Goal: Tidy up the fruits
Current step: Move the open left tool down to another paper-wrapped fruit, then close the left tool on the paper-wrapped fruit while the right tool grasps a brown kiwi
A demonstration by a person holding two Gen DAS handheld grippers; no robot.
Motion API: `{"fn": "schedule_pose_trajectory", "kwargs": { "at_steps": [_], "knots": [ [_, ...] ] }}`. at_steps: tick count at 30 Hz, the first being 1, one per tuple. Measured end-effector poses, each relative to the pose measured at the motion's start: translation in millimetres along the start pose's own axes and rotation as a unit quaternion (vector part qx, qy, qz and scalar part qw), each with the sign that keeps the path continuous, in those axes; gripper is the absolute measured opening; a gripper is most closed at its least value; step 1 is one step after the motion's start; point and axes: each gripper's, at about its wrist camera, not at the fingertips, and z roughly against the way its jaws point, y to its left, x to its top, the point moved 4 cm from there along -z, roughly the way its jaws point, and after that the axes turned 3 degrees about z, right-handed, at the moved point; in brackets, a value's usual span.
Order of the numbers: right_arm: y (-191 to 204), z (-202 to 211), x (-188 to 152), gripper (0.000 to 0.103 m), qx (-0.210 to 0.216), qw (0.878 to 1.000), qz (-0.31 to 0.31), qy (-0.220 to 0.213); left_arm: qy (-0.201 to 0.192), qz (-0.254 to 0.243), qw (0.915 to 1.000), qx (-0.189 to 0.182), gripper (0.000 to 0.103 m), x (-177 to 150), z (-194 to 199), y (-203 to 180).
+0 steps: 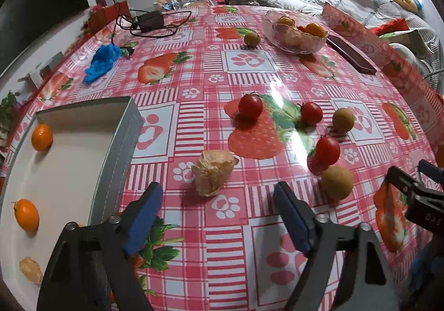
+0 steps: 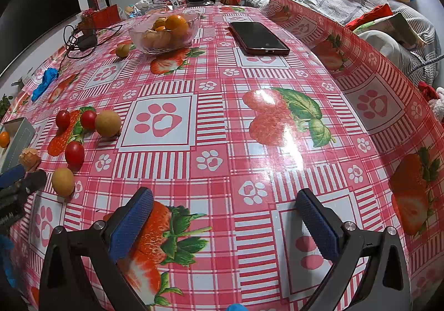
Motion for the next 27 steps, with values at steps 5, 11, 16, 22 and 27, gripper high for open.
{"fn": "schedule_pose_trajectory", "kwargs": {
  "at_steps": [5, 11, 16, 22, 27],
  "knots": [
    [0, 0, 0, 0.103, 0.0, 1.0, 0.0, 0.0, -0.006, -0.003, 1.0, -0.001, 0.089, 0, 1, 10],
    [0, 0, 0, 0.103, 0.0, 1.0, 0.0, 0.0, -0.023, 0.009, 0.9988, -0.043, 0.089, -2, 13, 19],
    [0, 0, 0, 0.103, 0.0, 1.0, 0.0, 0.0, -0.019, 0.003, 0.999, -0.041, 0.089, -2, 13, 17],
    [0, 0, 0, 0.103, 0.0, 1.0, 0.0, 0.0, -0.002, -0.006, 0.9997, -0.023, 0.087, 5, 0, 0],
    [0, 0, 0, 0.103, 0.0, 1.0, 0.0, 0.0, 0.005, -0.001, 0.9999, -0.011, 0.073, 12, -7, -6]
  ]
}}
